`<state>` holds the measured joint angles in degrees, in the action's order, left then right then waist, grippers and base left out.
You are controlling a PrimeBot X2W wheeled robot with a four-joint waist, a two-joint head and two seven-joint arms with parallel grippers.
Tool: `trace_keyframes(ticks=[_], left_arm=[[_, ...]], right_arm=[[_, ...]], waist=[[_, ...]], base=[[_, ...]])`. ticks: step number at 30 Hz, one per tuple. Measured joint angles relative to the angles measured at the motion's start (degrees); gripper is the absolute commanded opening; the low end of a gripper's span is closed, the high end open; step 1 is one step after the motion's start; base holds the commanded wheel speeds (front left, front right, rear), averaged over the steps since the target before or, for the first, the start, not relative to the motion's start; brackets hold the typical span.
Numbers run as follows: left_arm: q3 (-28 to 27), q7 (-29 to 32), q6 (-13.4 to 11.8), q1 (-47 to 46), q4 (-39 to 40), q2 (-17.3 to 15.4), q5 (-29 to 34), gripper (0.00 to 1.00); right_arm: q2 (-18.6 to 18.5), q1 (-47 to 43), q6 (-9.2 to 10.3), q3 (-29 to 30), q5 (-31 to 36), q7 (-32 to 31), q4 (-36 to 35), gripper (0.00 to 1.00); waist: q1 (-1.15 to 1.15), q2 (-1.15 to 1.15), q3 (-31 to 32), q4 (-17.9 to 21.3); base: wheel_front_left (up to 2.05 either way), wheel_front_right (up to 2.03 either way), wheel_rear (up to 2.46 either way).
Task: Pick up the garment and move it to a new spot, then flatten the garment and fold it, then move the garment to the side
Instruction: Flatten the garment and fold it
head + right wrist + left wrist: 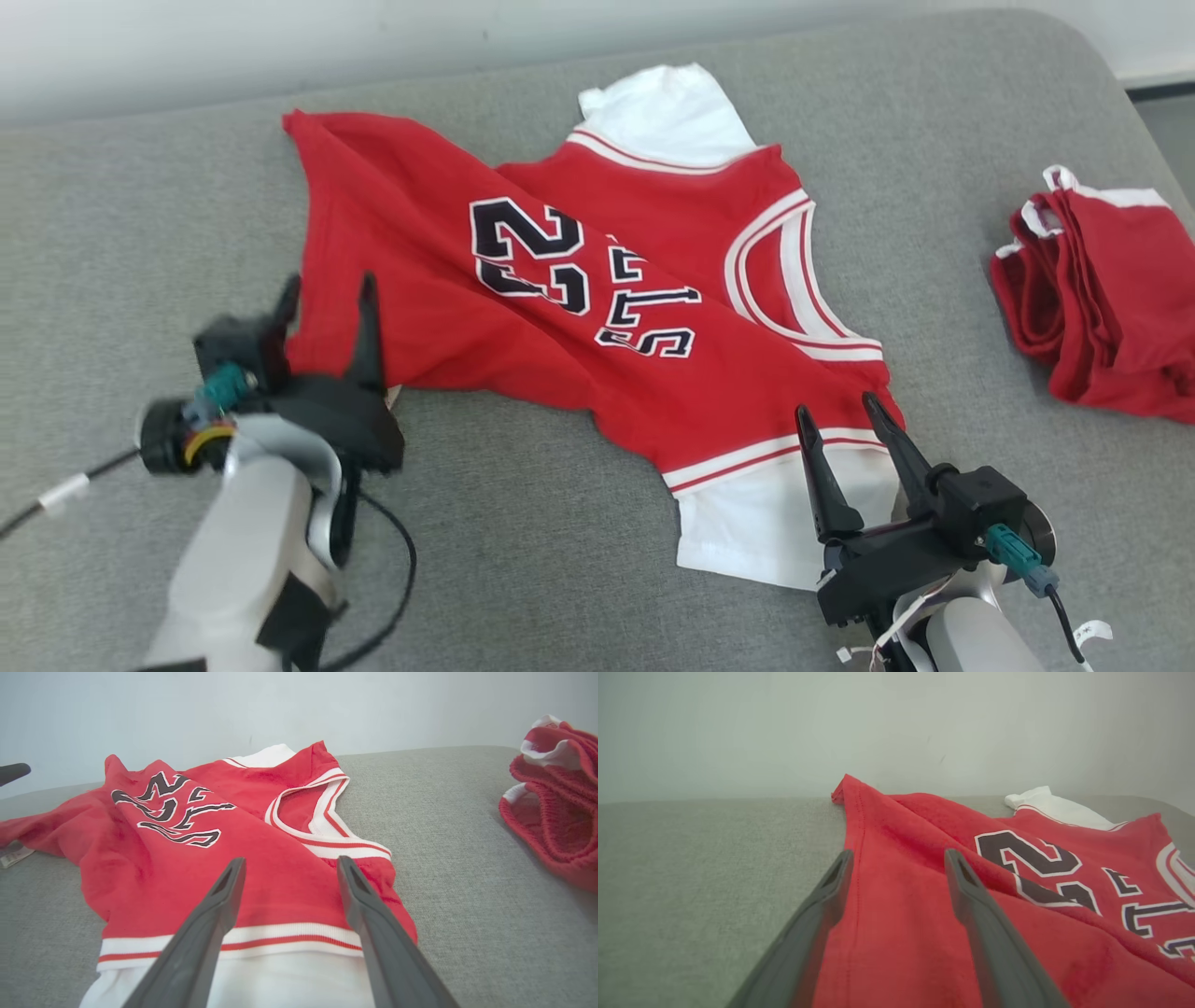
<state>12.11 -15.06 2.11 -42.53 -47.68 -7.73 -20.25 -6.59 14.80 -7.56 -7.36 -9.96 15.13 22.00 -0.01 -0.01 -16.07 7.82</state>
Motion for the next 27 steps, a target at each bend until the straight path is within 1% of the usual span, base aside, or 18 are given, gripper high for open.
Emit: trace_keyframes(ticks=[3, 7, 13, 19, 22, 23, 24, 25, 26, 27], left_arm=[[-1.3, 0.0, 0.3, 2.6, -0.6, 1.3, -1.4, 1.0], [-3.4, 0.0, -0.4, 5.0, 0.0, 1.9, -2.9, 1.0], [-5.6, 0.0, -0.1, 8.3, 1.1, 3.0, -4.2, 1.0], [-6.5, 0.0, 0.0, 10.2, 1.0, 3.6, -4.5, 1.0], [-6.5, 0.0, 0.5, 10.5, 1.4, 3.7, -4.0, 0.99], [-6.5, 0.0, 0.6, 10.6, 1.4, 3.7, -3.9, 0.78], [-6.5, 0.0, 0.7, 10.6, 1.5, 3.7, -3.7, 0.7], [-6.6, 0.0, 0.9, 10.6, 1.5, 3.7, -3.5, 0.4], [-6.6, 0.0, 0.9, 10.6, 1.5, 3.7, -3.3, 0.28], [-6.6, 0.0, 1.0, 10.6, 1.5, 3.7, -2.9, 0.0]], right_arm=[[-0.1, -0.5, 0.0, 0.0, 0.0, 0.0, 0.2, 1.0], [-0.2, -0.9, 0.0, 0.3, 0.0, 0.0, 0.4, 1.0], [-0.3, -1.2, 0.0, 0.6, 0.0, 0.0, 0.8, 1.0], [0.0, -1.4, 0.0, 0.2, 0.0, 0.0, 1.1, 1.0], [0.2, -1.5, 0.0, 0.0, 0.0, 0.0, 1.1, 1.0], [0.2, -1.6, 0.0, 0.0, 0.0, 0.0, 1.1, 1.0], [0.1, -1.6, 0.0, 0.0, 0.0, 0.0, 1.1, 1.0], [0.1, -1.6, 0.0, 0.0, 0.0, 0.0, 1.1, 1.0], [0.1, -1.6, 0.0, -0.1, 0.0, 0.0, 1.1, 1.0], [0.0, -1.6, 0.0, -0.1, 0.0, 0.0, 1.1, 1.0]], waist=[[0.0, 0.0, 1.1, -0.7], [0.0, 0.0, 1.7, -1.1], [0.01, 0.0, 2.1, -1.4], [0.01, 0.0, 2.6, -1.5], [0.01, 0.0, 2.9, -1.4], [0.01, 0.0, 3.0, -1.4], [0.01, 0.0, 2.9, -1.4], [0.01, 0.01, 3.0, -1.3], [0.01, 0.0, 3.0, -1.3], [0.01, 0.0, 3.0, -1.2]], base=[[0.0, 0.0, 0.0], [0.0, 0.0, 0.0], [0.0, 0.0, 0.0], [0.0, 0.0, 0.0], [0.0, 0.0, 0.0], [0.0, 0.0, 0.0], [0.0, 0.0, 0.0], [0.0, 0.0, 0.0], [0.0, 0.0, 0.0], [0.0, 0.0, 0.0]])
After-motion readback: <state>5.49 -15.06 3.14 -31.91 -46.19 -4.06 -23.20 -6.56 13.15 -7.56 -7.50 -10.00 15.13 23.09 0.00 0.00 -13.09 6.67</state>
